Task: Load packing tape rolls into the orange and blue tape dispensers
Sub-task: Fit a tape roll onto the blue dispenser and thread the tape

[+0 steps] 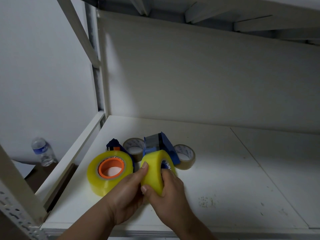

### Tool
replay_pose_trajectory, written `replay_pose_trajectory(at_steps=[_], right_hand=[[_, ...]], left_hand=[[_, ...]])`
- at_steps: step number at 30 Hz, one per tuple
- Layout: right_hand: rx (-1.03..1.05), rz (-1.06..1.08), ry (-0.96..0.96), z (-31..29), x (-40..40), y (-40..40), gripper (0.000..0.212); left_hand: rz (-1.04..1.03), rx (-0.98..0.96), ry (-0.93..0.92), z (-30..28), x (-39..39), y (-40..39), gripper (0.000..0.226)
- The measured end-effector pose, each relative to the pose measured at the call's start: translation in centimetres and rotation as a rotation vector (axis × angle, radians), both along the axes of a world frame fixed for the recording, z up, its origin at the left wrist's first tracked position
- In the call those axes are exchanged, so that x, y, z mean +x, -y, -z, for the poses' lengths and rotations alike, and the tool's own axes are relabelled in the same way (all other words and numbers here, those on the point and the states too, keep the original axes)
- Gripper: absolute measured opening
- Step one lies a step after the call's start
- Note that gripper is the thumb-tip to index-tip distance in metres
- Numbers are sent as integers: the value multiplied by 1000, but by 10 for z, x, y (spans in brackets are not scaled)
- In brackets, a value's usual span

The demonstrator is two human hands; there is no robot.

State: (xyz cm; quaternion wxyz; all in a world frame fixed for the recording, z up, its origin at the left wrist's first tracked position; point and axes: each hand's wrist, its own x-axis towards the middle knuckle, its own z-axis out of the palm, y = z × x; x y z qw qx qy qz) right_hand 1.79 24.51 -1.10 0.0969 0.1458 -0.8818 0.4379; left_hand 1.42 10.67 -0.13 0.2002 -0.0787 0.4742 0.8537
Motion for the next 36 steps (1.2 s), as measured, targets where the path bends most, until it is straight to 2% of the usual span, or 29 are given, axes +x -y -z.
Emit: replay_pose_trajectory(at_steps=[2,7,12,18,25,32,36], right_hand=[[53,18,-7,2,-2,0,52],[154,64,10,7,-3,2,58],[301,63,5,11,-5,2,68],[450,54,-30,11,-8,-2,61],[576,85,3,9,-17,-5,48],[694,130,46,12,-28,-3,38],[741,148,60,14,-32,2,36]], left_hand=[[-9,-20,11,2,0,0,40],[-73,-118,-11,2,-1,2,60],[-66,-258,-13,-7,0,0,40],[-48,-448,11,-12,-4,-1,33],[-113,-481,22,-11,-10,-9,65],[-73,-641,19,-8,-15,-19,36],[-48,-744,7,-10,-19,-22,39]])
